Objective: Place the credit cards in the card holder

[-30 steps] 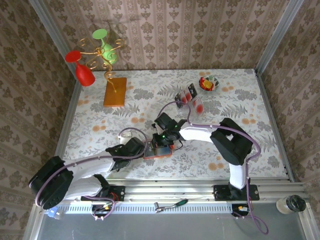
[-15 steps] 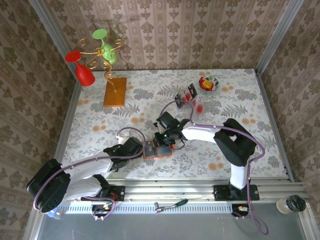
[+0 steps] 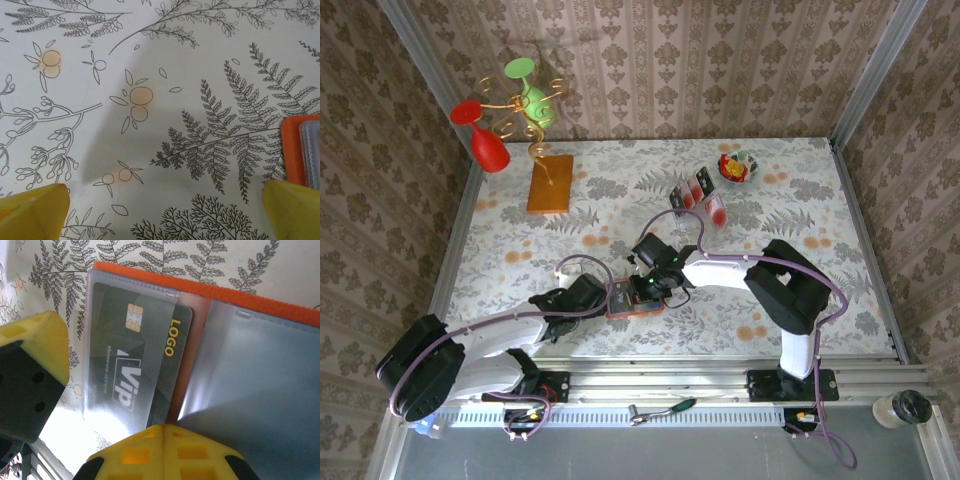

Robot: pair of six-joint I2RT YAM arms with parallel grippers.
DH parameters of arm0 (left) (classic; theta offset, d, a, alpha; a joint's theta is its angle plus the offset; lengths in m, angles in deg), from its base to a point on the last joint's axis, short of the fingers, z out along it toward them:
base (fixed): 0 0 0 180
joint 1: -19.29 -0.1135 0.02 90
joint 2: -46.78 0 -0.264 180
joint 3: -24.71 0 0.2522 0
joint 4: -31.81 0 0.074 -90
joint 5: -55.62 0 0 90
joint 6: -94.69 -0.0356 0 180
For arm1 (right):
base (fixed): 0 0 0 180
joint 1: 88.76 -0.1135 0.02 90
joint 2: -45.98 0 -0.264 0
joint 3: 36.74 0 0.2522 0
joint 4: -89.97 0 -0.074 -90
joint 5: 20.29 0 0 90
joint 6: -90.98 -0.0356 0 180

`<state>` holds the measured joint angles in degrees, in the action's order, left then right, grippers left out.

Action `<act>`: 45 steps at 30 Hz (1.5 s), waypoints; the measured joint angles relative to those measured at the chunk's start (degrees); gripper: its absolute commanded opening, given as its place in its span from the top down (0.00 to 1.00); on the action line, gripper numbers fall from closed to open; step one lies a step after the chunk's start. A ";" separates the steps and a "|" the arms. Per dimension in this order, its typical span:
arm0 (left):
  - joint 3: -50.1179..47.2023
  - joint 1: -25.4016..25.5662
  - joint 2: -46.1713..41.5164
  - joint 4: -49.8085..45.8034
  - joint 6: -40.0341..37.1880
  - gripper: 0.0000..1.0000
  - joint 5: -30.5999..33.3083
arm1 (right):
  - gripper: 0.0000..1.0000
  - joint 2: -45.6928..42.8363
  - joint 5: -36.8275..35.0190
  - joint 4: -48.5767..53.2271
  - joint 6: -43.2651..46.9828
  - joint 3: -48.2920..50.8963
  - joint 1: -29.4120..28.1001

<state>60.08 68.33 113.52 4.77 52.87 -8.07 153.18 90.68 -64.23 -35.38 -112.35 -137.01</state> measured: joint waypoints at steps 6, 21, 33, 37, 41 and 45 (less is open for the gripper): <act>0.00 0.00 0.96 0.31 -0.22 0.00 -0.59 | 0.96 0.15 0.00 -0.04 -0.07 0.00 -0.09; 0.00 0.00 1.14 0.48 -0.42 0.00 -0.59 | 0.89 -0.98 -0.15 1.75 0.13 -1.11 0.57; 0.37 -0.02 -1.14 -0.35 -1.38 0.00 -0.59 | 0.49 -11.43 -13.07 11.78 5.84 -0.22 2.95; 1.57 -0.02 -1.53 -1.42 -1.86 0.00 -0.57 | 0.49 -11.32 -16.70 14.32 6.69 1.68 2.99; 3.10 -0.02 -1.77 -1.79 -2.05 0.00 -0.59 | 0.56 -9.97 -18.53 14.84 7.28 1.73 3.15; 4.44 -0.02 -1.77 -2.36 -2.60 0.00 -0.59 | 0.87 -7.91 -19.10 14.75 7.69 1.73 4.07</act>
<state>64.52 68.30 111.75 2.41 50.27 -8.66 145.26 71.58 -49.48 -27.69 -110.62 -132.94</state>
